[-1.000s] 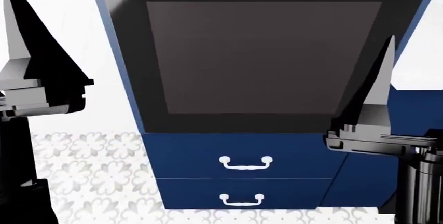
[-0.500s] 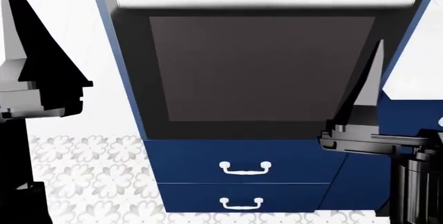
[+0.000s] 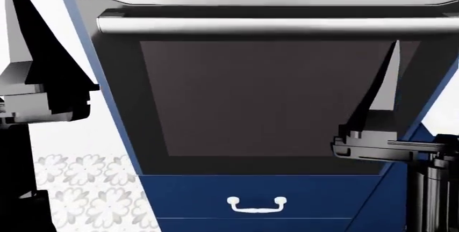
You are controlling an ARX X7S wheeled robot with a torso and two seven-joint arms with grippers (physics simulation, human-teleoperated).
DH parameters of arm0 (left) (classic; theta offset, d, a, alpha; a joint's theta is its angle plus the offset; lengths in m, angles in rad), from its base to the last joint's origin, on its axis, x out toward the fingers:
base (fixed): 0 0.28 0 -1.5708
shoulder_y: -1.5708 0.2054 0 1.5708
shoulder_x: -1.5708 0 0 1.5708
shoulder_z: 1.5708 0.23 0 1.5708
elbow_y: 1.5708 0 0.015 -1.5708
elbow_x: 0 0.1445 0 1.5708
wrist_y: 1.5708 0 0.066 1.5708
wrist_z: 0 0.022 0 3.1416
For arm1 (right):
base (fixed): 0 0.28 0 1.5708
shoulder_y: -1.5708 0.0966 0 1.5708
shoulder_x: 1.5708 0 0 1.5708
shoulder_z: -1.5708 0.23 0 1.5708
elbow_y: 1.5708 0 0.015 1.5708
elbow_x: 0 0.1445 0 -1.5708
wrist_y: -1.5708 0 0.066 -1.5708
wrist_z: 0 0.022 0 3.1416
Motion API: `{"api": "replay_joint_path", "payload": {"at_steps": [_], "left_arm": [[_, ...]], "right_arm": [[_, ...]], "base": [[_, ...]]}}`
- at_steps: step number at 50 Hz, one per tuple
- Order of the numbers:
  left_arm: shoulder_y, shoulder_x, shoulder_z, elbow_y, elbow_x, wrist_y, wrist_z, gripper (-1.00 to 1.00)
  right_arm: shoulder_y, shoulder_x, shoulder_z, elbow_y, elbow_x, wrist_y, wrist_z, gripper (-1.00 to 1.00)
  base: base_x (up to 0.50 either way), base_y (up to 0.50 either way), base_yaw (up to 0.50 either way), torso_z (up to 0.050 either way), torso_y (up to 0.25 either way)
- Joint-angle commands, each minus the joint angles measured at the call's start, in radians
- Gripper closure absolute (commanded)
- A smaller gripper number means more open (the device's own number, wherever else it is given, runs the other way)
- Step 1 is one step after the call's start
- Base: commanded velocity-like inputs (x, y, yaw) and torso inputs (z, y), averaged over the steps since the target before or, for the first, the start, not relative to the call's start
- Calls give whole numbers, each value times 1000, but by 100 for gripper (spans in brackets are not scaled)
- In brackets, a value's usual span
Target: Preheat the oven by turning the temperature knob.
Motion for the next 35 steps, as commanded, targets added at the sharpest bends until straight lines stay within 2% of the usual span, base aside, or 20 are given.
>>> {"api": "replay_joint_path", "payload": {"at_steps": [1, 12, 15, 21, 25, 32, 35], "left_arm": [[3, -10, 4, 15, -5, -3, -10, -100], [-3, -17, 4, 18, -11, -10, -24, -100], [-16, -22, -8, 35, -44, -54, -50, -100], [-105, -88, -30, 94, -169, -311, -175, -100], [-159, -116, -28, 94, -213, -409, -227, -100], [-390, -176, -58, 92, -412, -622, -346, -100], [-454, -191, -41, 82, -443, -671, -371, -100]], "right_arm": [[0, 1, -2, 3, 3, -12, 0, -100], [12, -4, -11, 11, -13, -25, 15, -100], [17, -7, -8, 12, -26, 8, 21, -100], [19, -19, 17, 5, -8, 49, 28, -100], [15, -17, 9, -3, -14, 65, 24, -100], [22, -21, -31, -4, -50, 116, 21, -100], [30, -27, -45, -7, -77, 161, 22, -100]], "base": [[0, 0, 0, 0, 0], [0, 0, 0, 0, 0], [0, 0, 0, 0, 0], [0, 0, 0, 0, 0], [0, 0, 0, 0, 0], [0, 0, 0, 0, 0], [0, 0, 0, 0, 0]]}}
